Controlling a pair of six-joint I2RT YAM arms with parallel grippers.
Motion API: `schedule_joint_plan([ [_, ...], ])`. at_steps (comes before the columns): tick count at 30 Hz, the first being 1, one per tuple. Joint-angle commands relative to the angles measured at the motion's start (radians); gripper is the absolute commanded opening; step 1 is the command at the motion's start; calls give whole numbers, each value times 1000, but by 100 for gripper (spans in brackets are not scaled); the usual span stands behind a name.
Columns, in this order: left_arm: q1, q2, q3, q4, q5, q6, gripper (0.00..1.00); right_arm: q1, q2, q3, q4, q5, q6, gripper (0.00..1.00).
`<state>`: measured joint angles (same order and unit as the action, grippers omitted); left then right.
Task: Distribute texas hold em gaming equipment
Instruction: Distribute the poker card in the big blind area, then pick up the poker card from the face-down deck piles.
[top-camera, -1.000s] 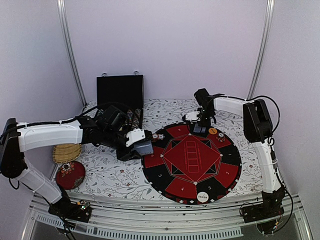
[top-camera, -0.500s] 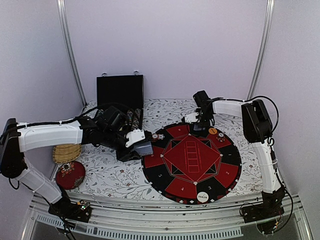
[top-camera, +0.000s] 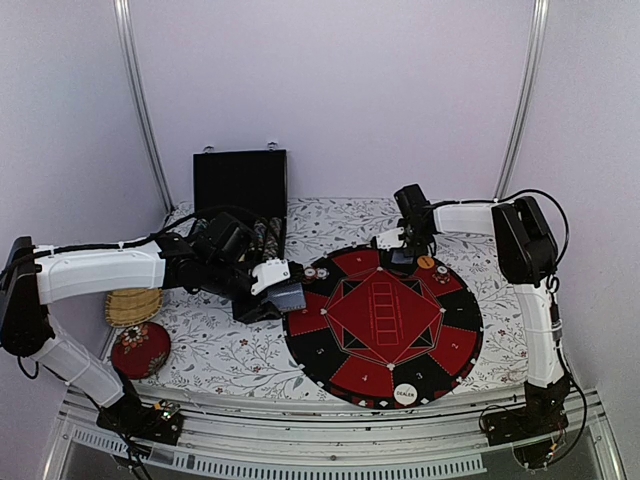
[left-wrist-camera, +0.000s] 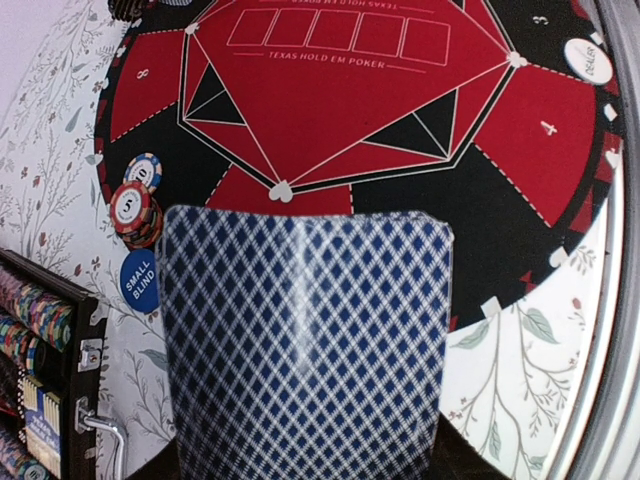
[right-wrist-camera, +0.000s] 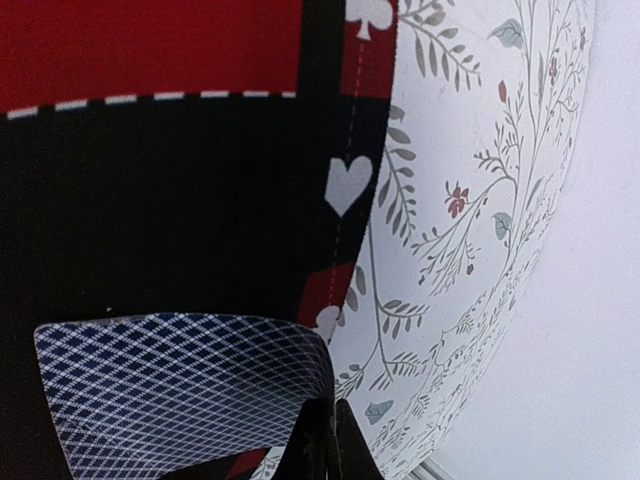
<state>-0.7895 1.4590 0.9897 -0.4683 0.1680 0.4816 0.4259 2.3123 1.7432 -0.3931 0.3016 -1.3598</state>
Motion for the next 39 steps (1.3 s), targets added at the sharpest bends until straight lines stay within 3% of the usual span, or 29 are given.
schedule_joint_plan([
  [1,-7,-20,-9,14,1,7,55,-8,-57,-28,40,-1,-36,2],
  [9,-8,-22,-10,14,-1,6,55,-12,-58,-40,44,1,-30,4],
  [13,-8,-23,-10,14,-1,6,55,-13,-60,-48,68,17,-28,14],
  [16,-8,-22,-8,14,-1,6,55,-13,-68,-48,89,31,-13,36],
  [21,-7,-24,-8,14,-7,5,55,-9,-127,-75,203,39,35,61],
  [22,-7,-26,-8,14,-7,6,55,-6,-147,-86,250,50,49,90],
  [23,-8,-28,-8,16,-8,6,55,-3,-170,-94,301,63,65,100],
  [25,-8,-33,-9,21,-9,6,55,10,-225,-91,358,72,144,99],
  [28,-8,-42,-13,30,-14,8,55,32,-339,-66,340,-20,413,99],
  [31,-7,-52,-17,38,-17,10,56,30,-500,-104,271,-343,846,99],
  [35,-8,-65,-22,51,-17,12,56,60,-638,-376,551,-872,1351,99],
  [37,-8,-67,-23,56,-20,12,56,114,-627,-442,659,-992,1563,99],
  [39,-8,-69,-23,57,-26,11,56,176,-584,-442,681,-1047,1675,99],
])
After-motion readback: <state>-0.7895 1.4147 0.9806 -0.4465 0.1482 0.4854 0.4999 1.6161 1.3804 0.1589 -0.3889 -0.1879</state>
